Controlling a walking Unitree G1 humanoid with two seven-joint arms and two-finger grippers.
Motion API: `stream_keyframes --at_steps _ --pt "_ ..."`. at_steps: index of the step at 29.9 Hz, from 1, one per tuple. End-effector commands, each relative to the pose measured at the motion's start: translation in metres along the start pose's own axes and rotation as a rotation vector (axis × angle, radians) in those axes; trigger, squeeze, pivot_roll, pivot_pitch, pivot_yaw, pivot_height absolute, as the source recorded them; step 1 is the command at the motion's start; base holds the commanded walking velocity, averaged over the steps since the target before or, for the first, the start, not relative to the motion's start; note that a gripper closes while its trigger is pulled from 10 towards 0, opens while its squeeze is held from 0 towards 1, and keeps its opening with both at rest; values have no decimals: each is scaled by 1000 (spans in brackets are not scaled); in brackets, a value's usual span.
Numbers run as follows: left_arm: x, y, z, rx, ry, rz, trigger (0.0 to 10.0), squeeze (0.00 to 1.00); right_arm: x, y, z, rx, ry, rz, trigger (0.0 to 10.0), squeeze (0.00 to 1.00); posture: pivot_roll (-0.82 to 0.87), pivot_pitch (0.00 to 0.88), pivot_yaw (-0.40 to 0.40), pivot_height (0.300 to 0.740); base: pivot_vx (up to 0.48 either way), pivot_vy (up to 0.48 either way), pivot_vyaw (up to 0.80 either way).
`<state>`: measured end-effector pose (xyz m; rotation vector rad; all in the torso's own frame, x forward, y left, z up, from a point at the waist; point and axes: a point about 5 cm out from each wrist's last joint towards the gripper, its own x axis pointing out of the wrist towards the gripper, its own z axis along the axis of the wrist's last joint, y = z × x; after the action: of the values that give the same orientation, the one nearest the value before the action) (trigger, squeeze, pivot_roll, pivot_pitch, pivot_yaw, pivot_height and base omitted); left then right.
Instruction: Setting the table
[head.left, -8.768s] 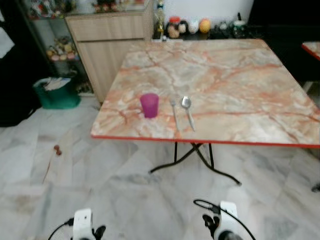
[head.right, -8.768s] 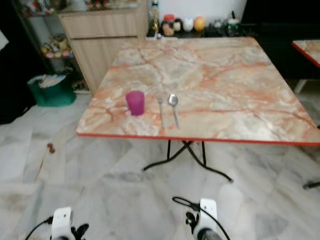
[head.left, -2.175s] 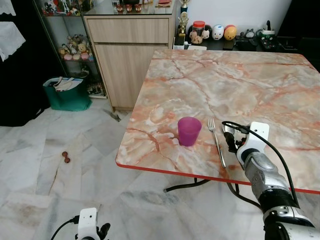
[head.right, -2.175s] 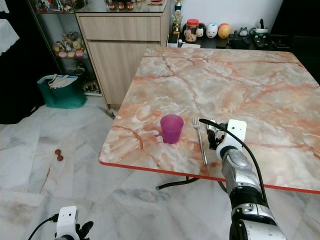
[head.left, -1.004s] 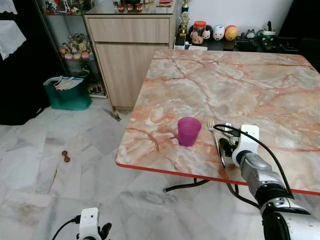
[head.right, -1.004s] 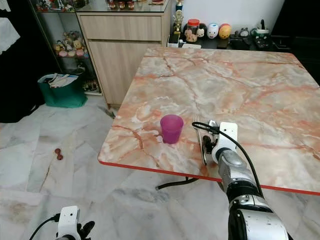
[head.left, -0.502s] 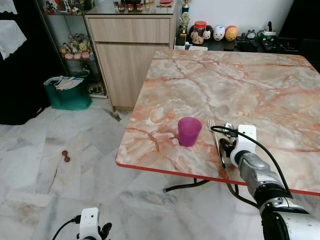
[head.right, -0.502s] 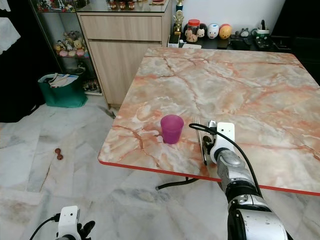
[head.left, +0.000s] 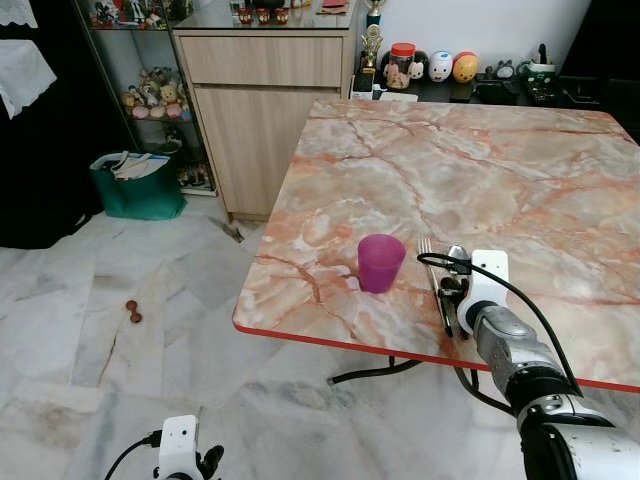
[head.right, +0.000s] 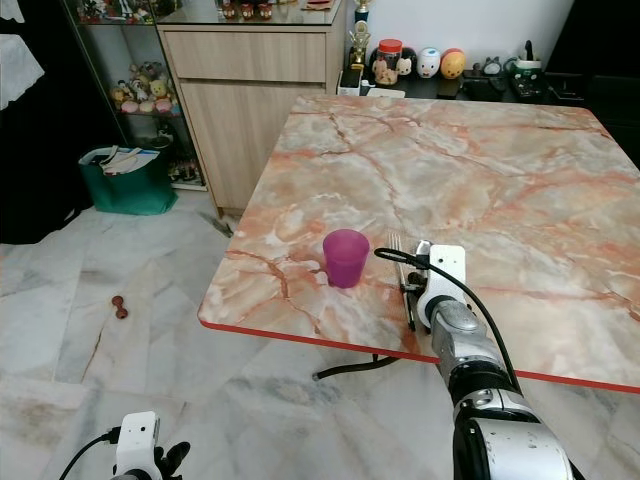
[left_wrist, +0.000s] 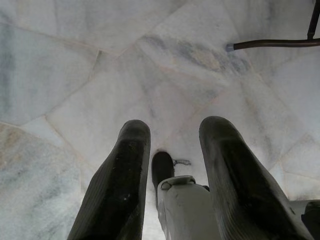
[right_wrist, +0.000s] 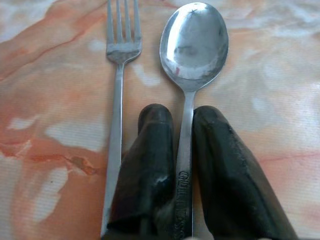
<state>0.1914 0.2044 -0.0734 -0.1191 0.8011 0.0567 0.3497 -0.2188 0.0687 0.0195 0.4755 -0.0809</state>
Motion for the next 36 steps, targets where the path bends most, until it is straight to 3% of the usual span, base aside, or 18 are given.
stream_keyframes --at_steps 1,12,13,14,15,24,26,27,29,36 --pt "0 1 -1 5 4 -2 10000 0 0 0 -11 -8 53 -15 0 0 -45 0 32 740 0 0 0" --pt "-1 1 -1 -2 0 2 10000 0 -3 -17 0 -40 -5 -146 0 0 -37 0 27 740 0 0 0" --pt "-1 1 -1 -4 -1 2 10000 0 -4 -21 5 -70 -28 -178 4784 0 -38 0 27 740 0 0 0" --pt "-1 1 -1 -4 -1 2 10000 0 -4 -21 5 -70 -28 -178 4784 0 -38 0 27 740 0 0 0" --pt "-1 1 -2 -4 -1 2 10000 0 -4 -23 8 -79 -43 -186 10000 0 -40 0 27 740 0 0 0" --pt "0 -2 -1 -9 -8 -3 10000 0 -15 -25 28 -128 -216 -209 10000 0 -47 0 23 740 0 0 0" --pt "0 -3 0 -9 -11 -4 10000 0 -22 -16 41 -103 -364 -159 10000 0 -49 0 23 740 0 0 0" --pt "0 -3 0 -9 -11 -4 10000 0 -22 -16 41 -103 -364 -159 10000 0 -49 0 23 740 0 0 0" --pt "0 -3 1 -6 -20 2 10000 0 -37 -1 55 -140 -539 -100 10000 0 -52 0 25 740 0 0 0" --pt "0 -2 1 0 -28 11 10000 0 -57 26 63 -187 -684 37 10000 0 -50 0 26 740 0 0 0"
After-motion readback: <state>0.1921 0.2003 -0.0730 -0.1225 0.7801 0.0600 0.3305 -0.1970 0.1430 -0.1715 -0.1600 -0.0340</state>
